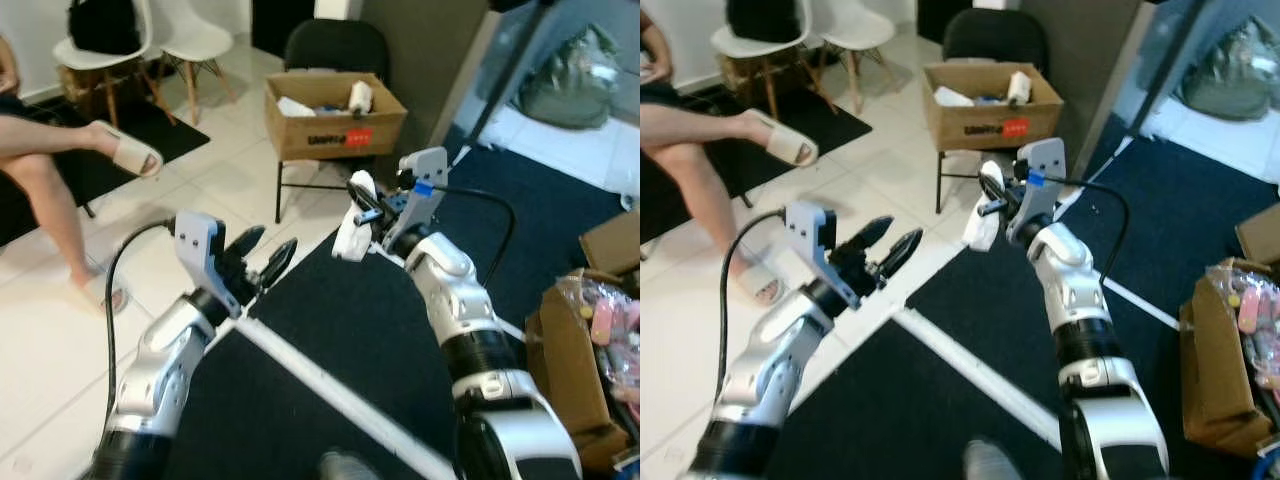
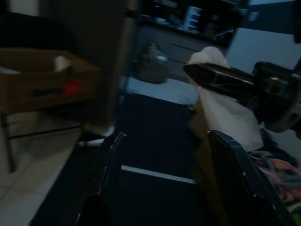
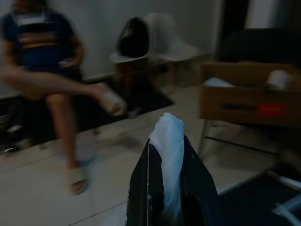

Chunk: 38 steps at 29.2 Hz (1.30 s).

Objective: Picking trash to rubbish bin

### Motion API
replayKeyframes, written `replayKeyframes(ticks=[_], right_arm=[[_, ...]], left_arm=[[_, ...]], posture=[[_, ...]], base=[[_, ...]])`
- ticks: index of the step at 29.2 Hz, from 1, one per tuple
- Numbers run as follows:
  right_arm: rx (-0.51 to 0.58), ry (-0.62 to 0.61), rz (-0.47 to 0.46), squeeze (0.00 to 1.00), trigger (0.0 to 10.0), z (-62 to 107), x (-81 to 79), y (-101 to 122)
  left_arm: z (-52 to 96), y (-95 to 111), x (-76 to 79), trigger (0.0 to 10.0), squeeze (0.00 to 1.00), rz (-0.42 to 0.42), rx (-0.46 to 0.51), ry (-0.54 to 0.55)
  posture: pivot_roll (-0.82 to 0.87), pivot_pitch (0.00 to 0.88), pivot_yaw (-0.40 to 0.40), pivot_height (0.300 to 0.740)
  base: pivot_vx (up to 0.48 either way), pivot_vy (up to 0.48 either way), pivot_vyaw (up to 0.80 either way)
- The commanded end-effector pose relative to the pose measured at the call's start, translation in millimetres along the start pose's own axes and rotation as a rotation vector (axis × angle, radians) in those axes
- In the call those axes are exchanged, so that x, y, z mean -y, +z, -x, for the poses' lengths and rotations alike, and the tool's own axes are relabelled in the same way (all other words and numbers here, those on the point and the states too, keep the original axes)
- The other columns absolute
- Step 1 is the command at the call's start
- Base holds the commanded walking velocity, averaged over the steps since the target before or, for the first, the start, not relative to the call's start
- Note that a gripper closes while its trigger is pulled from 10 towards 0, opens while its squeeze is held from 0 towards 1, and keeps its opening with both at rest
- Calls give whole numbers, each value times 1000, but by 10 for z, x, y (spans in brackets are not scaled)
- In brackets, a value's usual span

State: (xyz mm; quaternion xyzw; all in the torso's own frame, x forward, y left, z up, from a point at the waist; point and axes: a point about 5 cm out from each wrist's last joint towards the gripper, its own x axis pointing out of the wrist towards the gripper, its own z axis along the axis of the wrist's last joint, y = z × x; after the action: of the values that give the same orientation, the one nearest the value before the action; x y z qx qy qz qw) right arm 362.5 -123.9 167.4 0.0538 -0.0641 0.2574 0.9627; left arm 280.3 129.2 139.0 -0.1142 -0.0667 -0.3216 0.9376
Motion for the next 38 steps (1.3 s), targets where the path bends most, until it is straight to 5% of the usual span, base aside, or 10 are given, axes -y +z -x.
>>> replayKeyframes(ticks=[1, 19, 38], right_arm=[[-2, 0, 8, 0, 10000, 1, 17, 12], [5, 1, 6, 0, 10000, -1, 19, 22], [19, 5, 11, 0, 10000, 3, 15, 39]], left_arm=[[-22, -10, 28, 10000, 0, 7, 2, -13], [-23, 15, 37, 10000, 0, 5, 18, -24], [-13, 19, 48, 10000, 0, 9, 25, -41]], posture=[[-60, 0, -43, 740], [-61, 0, -43, 740], [-61, 0, -43, 740]], base=[[0, 0, -800], [14, 0, -800], [476, 0, 0]])
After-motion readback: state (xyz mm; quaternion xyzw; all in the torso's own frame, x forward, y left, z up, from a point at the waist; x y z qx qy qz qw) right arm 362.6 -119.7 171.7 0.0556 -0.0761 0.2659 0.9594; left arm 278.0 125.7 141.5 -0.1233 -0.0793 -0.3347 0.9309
